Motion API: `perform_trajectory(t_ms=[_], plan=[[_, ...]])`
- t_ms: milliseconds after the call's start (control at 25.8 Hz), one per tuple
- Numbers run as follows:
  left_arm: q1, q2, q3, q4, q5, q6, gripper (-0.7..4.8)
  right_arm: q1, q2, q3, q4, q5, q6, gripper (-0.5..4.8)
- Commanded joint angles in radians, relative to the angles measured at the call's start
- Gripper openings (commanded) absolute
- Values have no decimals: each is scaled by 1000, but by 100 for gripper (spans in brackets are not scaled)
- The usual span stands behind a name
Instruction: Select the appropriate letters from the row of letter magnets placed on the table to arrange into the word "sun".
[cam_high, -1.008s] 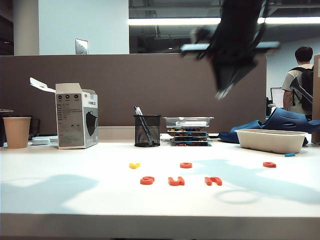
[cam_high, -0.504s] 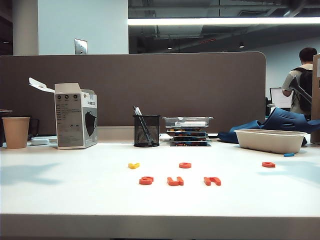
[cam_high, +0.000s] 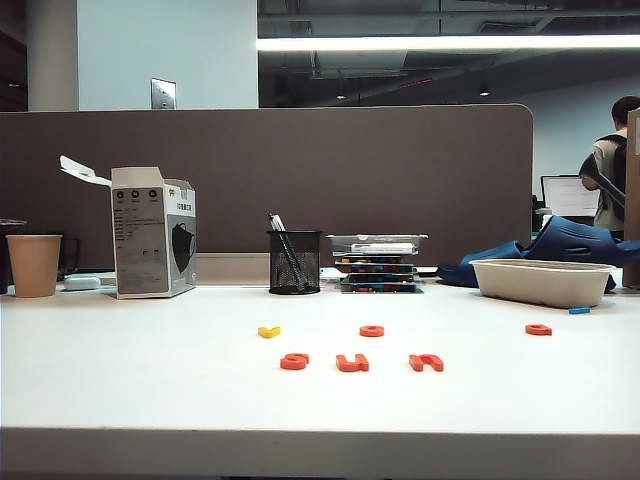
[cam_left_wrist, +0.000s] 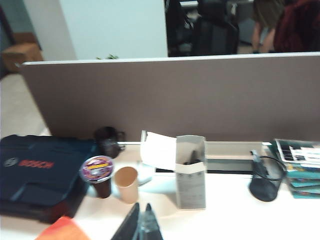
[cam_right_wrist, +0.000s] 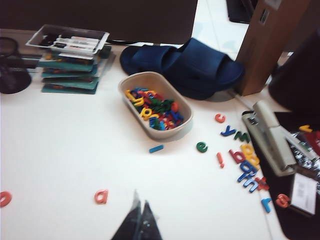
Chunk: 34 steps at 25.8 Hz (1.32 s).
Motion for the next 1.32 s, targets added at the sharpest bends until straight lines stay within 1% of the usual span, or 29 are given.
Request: perform_trajectory(t_ms=[39, 116, 155, 194, 233, 271, 349, 426, 465, 620, 698, 775, 930, 1124, 1163, 1202, 1318], plan=[[13, -108, -95, 1, 25, 4, -6, 1, -116, -102, 66, -29, 17, -1], [13, -171, -165, 4, 54, 3, -6, 0, -182, -166, 91, -43, 13, -1], [13, -214, -213, 6, 71, 2, -6, 0, -222, -207, 111, -71, 8, -1], [13, -284, -297, 17, 77, -5, -6, 1, -278, -273, 146, -123, -11, -1], [13, -330, -350, 26, 76, -5, -6, 1, -310, -314, 169, -159, -26, -1], [13, -404, -433, 53, 82, -16, -6, 0, -350, -375, 201, -196, -61, -1], [13, -486, -525, 90, 115, -42, -6, 1, -388, -438, 237, -222, -69, -2], [13, -563, -611, 130, 122, -63, -6, 2, -415, -493, 284, -244, -68, -1], [13, -628, -684, 161, 123, -64, -6, 3, -430, -534, 335, -253, -58, -2], [13, -751, -831, 227, 181, -64, -6, 3, -444, -603, 442, -258, -51, -2], [13, -864, -968, 295, 186, -66, -6, 4, -444, -650, 469, -256, -48, -2], [12, -919, -1046, 351, 188, -73, -6, 4, -445, -670, 481, -250, -48, -2], [12, -1013, -1203, 475, 189, -92, -6, 4, -445, -735, 570, -253, -48, -2], [12, -1036, -1349, 598, 188, -138, -6, 4, -447, -802, 658, -250, -64, -2], [12, -1036, -1378, 633, 188, -140, -6, 5, -448, -812, 669, -250, -65, -2], [12, -1037, -1442, 710, 189, -153, -6, 3, -449, -835, 695, -242, -76, -2], [11, -1037, -1527, 798, 207, -162, -6, 5, -461, -878, 734, -231, -95, -2]])
